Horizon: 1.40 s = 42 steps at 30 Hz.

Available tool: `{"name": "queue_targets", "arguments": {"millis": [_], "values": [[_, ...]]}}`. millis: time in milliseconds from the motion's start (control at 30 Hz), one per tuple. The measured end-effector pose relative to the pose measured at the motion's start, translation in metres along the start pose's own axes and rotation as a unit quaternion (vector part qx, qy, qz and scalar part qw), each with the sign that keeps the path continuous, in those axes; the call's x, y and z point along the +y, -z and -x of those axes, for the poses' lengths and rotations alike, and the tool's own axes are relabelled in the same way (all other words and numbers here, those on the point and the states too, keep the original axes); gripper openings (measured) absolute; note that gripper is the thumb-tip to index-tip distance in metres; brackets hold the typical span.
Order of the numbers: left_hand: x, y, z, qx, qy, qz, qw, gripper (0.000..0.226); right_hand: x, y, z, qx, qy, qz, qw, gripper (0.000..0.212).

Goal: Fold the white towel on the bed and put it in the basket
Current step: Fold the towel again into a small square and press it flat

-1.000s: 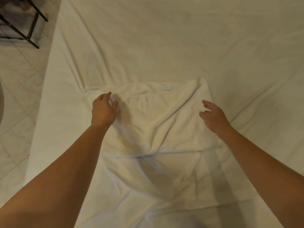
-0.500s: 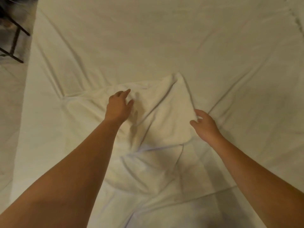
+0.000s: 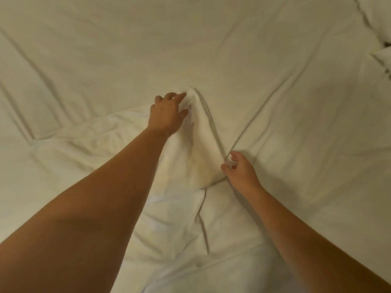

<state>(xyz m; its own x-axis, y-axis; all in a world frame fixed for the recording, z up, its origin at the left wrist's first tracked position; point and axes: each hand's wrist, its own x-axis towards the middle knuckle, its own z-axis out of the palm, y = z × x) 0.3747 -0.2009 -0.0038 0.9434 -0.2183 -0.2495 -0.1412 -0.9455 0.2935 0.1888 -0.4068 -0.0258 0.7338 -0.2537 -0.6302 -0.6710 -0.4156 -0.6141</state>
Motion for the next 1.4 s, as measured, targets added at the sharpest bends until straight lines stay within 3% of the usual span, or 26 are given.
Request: {"name": "queue_targets", "arguments": {"millis": [233, 533, 800, 933, 1167, 1400], "values": [[0.038, -0.022, -0.041, -0.031, -0.017, -0.007, 0.999, 0.059, 0.023, -0.003, -0.017, 0.003, -0.011, -0.038, 0.999, 0.07], [0.056, -0.046, -0.07, -0.062, 0.037, -0.073, 0.995, 0.063, 0.013, -0.007, -0.02, -0.002, 0.0, -0.02, 1.0, 0.04], [0.065, -0.064, -0.08, 0.0, 0.051, -0.117, 0.992, 0.054, 0.009, -0.005, -0.024, -0.001, -0.005, -0.038, 0.999, 0.029], [0.074, -0.064, -0.079, 0.015, 0.069, -0.059, 0.996, 0.034, 0.008, -0.005, -0.022, 0.004, -0.009, -0.036, 0.999, 0.021], [0.063, -0.049, -0.073, 0.05, 0.091, 0.092, 0.99, 0.032, 0.001, -0.006, -0.01, 0.041, 0.008, -0.008, 0.999, 0.016], [0.042, -0.011, -0.052, 0.066, 0.132, 0.201, 0.968, 0.02, -0.019, -0.009, 0.014, 0.042, 0.041, -0.096, 0.994, 0.011]]}}
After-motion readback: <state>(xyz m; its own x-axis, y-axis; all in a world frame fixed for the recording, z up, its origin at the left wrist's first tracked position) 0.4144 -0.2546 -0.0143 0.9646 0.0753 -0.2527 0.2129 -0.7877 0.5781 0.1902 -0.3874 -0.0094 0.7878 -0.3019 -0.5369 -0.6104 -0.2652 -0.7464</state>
